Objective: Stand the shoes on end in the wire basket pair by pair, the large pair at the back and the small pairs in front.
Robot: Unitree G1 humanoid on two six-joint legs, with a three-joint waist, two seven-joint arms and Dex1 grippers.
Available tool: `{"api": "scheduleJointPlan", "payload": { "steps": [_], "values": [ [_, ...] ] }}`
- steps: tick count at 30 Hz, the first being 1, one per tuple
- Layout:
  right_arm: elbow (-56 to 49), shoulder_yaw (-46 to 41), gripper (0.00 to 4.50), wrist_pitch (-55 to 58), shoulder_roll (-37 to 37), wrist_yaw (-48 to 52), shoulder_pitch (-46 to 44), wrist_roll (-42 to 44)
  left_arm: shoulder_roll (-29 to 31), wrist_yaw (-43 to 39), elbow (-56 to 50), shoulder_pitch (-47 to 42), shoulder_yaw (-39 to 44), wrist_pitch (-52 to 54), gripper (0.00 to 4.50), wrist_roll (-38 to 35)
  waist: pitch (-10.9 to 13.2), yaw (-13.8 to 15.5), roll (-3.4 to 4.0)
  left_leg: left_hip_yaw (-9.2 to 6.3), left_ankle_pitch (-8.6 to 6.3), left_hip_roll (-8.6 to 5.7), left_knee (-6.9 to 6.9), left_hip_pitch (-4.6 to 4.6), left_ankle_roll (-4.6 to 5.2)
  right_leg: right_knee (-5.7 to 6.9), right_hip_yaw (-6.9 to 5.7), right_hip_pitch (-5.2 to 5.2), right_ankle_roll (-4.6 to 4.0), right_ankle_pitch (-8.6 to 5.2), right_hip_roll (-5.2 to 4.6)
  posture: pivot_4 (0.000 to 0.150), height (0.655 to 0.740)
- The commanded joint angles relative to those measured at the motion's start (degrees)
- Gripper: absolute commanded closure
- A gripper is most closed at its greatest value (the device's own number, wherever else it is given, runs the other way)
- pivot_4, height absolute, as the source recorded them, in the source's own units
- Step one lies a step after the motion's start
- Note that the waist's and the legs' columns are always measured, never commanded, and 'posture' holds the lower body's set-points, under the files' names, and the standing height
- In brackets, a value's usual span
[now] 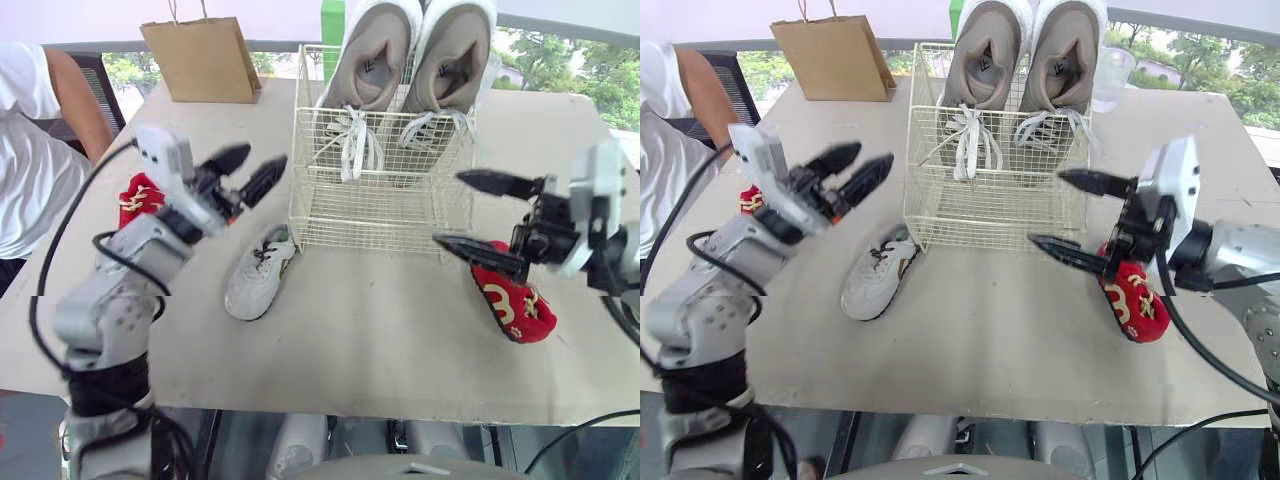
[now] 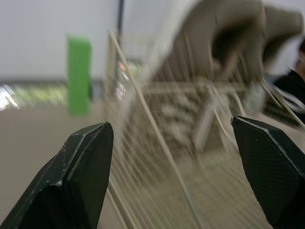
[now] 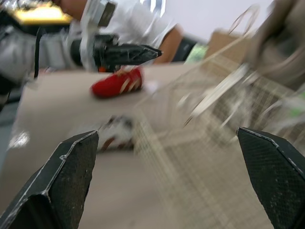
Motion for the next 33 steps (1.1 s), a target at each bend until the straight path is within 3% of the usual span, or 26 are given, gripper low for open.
{"api": "scheduleJointPlan", "payload": {
  "steps": [1,3,7,12,20,25,33],
  "values": [
    [-0.5,-4.2,0.00,-1.2,-1.9,1.2,4.5,-2.4,5.9,-5.9,-8.9,5.6,3.4,6.4,0.22,-10.9,0.0,0.0,0.01,0.00,0.00,0.00,-0.01,0.01,0.00,-0.04,0.00,0.03,0.00,0.00,-0.03,0.150,0.7400],
    [-0.1,-8.5,0.00,-0.9,-2.1,0.0,9.4,-3.8,8.9,-8.0,-11.3,7.7,3.9,9.4,0.22,-16.9,0.0,0.3,-0.01,-0.04,0.00,-0.01,-0.02,-0.01,0.00,-0.07,-0.08,0.06,0.00,0.00,-0.06,0.150,0.7400],
    [0.0,-17.1,0.00,-0.6,1.0,-5.9,19.6,-7.5,12.6,-10.6,-15.9,10.2,1.0,10.3,0.22,-20.1,0.0,1.0,0.07,-0.07,0.00,-0.02,-0.04,0.10,-0.01,-0.26,-0.11,0.24,-0.02,-0.01,-0.09,0.150,0.7400],
    [-3.2,-24.9,0.00,3.8,1.9,-13.4,29.8,-13.8,10.6,-12.9,-15.3,5.1,-8.5,8.4,0.22,-16.7,0.0,1.0,0.22,-0.04,0.00,-0.02,-0.10,0.10,-0.01,-0.46,-0.06,0.31,-0.03,-0.01,0.00,0.150,0.7400],
    [0.1,-39.3,0.00,16.6,-5.2,-10.9,35.5,-13.8,7.4,-17.1,-14.5,-3.6,-19.3,6.2,0.22,-10.8,0.0,0.9,0.23,0.05,-0.01,0.09,-0.13,0.10,0.00,-0.56,0.12,0.31,-0.02,0.00,0.54,0.150,0.7400],
    [4.4,-41.5,0.00,19.3,-9.2,-9.7,38.0,-19.4,5.3,-17.7,-13.0,-6.6,-22.2,5.4,0.22,-8.7,0.0,0.9,0.23,0.08,-0.01,0.12,-0.15,0.07,0.01,-0.63,0.16,0.31,-0.01,-0.01,0.58,0.150,0.7400],
    [17.6,-33.9,0.00,24.6,-14.5,-8.2,33.0,-22.8,2.5,-19.9,-9.2,-11.0,-24.7,4.2,0.22,-4.9,0.0,0.8,0.22,0.13,-0.02,0.11,-0.15,0.09,0.03,-0.63,0.23,0.30,-0.01,-0.02,0.64,0.150,0.7400]
  ]
}}
